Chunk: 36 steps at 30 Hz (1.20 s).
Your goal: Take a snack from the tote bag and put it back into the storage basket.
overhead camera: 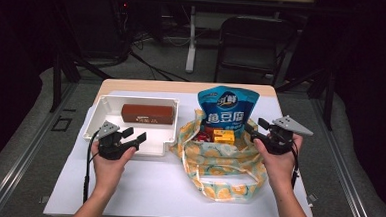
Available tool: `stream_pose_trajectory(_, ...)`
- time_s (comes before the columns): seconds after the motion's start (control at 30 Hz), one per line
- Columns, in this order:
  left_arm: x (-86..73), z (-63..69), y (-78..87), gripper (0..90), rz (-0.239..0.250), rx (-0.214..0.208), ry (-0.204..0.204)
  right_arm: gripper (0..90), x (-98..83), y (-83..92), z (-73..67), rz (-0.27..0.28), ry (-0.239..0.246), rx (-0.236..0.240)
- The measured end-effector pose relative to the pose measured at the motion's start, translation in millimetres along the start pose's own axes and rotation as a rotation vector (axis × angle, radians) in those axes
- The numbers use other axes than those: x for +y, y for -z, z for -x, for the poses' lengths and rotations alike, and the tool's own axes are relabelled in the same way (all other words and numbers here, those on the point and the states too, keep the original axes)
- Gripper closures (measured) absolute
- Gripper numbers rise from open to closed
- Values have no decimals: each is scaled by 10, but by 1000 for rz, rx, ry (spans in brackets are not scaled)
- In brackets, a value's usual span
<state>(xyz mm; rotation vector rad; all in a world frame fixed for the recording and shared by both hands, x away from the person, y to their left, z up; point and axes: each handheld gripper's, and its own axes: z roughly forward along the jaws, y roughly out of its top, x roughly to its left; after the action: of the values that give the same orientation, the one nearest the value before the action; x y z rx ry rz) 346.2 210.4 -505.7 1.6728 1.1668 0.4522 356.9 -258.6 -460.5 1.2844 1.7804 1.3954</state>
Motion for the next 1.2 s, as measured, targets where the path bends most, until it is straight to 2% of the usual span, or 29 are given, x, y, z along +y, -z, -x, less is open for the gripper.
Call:
stream_pose_trajectory(0.33,-6,-15,-2,412,0,3,5,404,114,-261,54,-8,-7,26)
stream_pose_trajectory(0.67,-23,-8,-16,416,-6,-2,2,338,260,-471,94,-21,20,49)
stream_pose_trajectory(0.83,-11,-41,24,422,1,-3,9,332,314,-585,98,-45,27,98)
stream_pose_trajectory(0.97,12,-41,60,435,18,-11,13,333,289,-671,87,-43,25,127)
stream_pose_trajectory(1.13,22,-41,74,447,27,-18,11,395,274,-692,53,-15,31,141)
stream_pose_trajectory(1.2,22,-41,70,452,27,-21,11,478,275,-683,44,-8,36,147)
